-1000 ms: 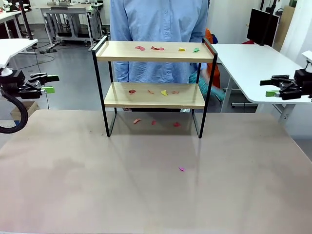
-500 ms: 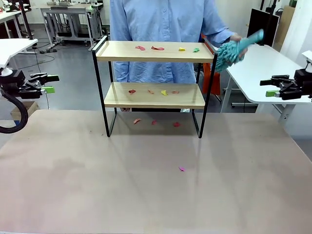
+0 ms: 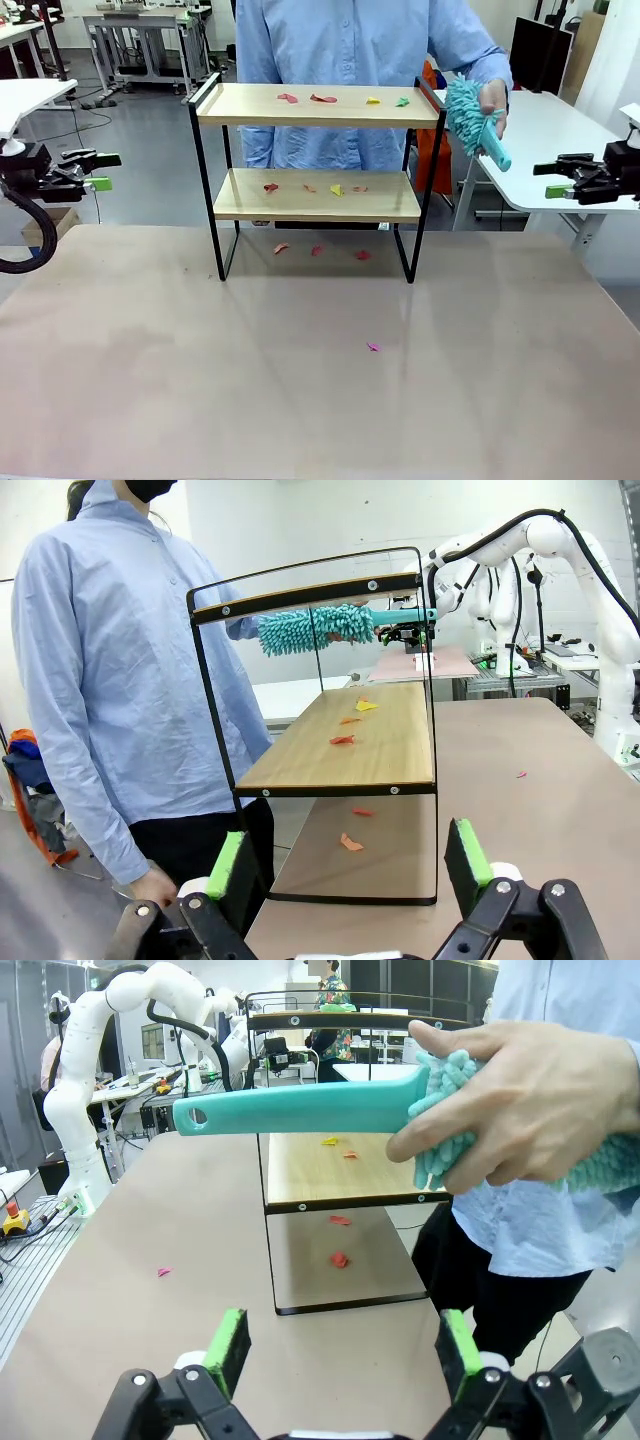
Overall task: Clean the shelf.
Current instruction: Pick up the Duster handed by the human.
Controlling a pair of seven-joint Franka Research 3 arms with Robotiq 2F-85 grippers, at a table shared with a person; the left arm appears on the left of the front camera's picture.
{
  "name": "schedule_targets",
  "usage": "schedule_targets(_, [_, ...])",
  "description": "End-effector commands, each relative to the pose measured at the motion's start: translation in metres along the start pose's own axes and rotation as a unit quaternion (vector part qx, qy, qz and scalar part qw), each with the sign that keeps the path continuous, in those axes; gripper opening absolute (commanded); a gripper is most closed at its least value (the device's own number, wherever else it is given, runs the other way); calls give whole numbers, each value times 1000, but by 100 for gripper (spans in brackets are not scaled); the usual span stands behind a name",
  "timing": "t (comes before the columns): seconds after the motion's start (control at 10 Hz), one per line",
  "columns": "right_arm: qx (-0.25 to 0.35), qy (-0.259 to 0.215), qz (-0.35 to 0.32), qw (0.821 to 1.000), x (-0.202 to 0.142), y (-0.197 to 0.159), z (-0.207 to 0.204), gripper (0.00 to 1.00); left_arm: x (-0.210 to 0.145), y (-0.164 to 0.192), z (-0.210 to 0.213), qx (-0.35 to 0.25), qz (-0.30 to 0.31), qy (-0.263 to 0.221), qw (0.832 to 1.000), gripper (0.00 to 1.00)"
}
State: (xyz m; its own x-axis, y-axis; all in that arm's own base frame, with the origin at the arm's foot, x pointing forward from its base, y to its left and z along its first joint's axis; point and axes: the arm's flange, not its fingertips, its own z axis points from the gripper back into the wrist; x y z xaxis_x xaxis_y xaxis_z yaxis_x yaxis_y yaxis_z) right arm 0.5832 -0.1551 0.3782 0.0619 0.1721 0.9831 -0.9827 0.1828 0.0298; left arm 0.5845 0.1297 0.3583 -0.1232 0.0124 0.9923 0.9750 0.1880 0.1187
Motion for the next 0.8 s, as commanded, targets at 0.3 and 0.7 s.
schedule_targets(0.3, [-1,0,4,1000,2,-1,0,100,0,0,0,0,-2,0,1000,100])
schedule_targets(0.7, [-1,0,4,1000,2,-1,0,100,0,0,0,0,-2,0,1000,100])
